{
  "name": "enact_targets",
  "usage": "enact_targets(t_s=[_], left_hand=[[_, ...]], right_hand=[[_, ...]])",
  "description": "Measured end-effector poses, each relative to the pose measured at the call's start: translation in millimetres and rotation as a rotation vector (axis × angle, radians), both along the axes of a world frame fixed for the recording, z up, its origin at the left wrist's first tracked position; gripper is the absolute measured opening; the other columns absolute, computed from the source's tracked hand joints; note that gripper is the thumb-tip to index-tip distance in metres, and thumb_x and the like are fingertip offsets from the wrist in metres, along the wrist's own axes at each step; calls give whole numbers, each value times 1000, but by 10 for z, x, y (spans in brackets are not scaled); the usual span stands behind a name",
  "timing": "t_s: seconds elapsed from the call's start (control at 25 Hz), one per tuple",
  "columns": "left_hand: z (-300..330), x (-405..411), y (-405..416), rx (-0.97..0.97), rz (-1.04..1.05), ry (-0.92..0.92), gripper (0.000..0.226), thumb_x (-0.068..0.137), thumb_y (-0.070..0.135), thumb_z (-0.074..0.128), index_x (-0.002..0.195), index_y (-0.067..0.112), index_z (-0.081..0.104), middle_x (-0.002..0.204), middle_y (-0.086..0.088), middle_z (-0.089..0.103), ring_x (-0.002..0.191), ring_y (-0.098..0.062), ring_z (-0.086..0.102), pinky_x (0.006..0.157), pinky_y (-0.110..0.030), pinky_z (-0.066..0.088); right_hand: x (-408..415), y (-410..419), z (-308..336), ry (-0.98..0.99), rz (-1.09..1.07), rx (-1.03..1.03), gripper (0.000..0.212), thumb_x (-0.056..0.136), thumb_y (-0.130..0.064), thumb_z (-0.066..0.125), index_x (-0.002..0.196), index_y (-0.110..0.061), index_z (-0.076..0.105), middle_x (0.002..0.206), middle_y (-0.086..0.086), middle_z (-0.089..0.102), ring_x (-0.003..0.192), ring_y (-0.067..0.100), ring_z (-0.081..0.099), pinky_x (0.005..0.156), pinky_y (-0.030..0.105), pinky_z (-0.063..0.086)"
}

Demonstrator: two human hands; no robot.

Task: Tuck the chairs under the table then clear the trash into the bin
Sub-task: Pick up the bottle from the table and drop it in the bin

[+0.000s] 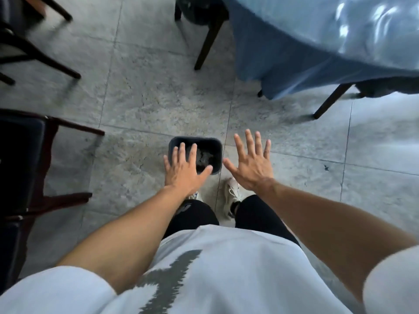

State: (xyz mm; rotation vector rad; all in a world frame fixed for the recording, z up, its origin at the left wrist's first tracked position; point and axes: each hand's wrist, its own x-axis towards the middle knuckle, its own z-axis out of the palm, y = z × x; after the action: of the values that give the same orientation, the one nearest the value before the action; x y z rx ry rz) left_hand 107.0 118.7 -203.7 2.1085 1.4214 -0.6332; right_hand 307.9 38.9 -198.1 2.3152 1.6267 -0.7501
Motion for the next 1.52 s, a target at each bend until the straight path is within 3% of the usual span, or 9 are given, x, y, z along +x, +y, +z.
enact_targets(t_s=[0.36,0.6,0.84,1.2,1.52], left_hand=[[448,1296,125,41,11,-20,92,92,79,27,162,28,-5,171,-11,-7,157,-32,-6,124,-60,-2],[758,2444,327,152,94,-94,93,92,79,26,162,27,-5,171,-12,-7,157,-31,-7,124,-59,-4],[872,2788,808,222,165,-102,93,91,79,26,162,28,-6,171,-12,-8,157,-31,-7,125,-58,-3],[759,3046,1993,164,226,-154,94,92,78,31,163,25,-1,171,-12,-3,157,-31,-1,125,-58,3],[793,3496,3012,186,311,-174,95,92,76,37,163,22,3,170,-13,3,157,-30,3,125,-56,7]], right_hand=[[1235,-180,283,0,-139,61,87,93,-79,11,161,-31,-14,169,7,-22,154,32,-25,123,60,-13],[2357,72,544,8,-84,147,89,92,-81,10,162,-30,-8,170,6,-18,155,32,-23,123,60,-13],[2835,690,624,0,-28,164,88,93,-80,13,163,-29,-5,170,6,-17,156,31,-21,123,60,-12],[3387,1870,776,-52,-142,153,84,96,-74,22,163,-29,-3,171,6,-13,157,31,-17,124,60,-10],[3861,3022,884,-12,-97,207,85,95,-76,19,163,-30,-5,171,6,-15,156,30,-19,124,58,-13]])
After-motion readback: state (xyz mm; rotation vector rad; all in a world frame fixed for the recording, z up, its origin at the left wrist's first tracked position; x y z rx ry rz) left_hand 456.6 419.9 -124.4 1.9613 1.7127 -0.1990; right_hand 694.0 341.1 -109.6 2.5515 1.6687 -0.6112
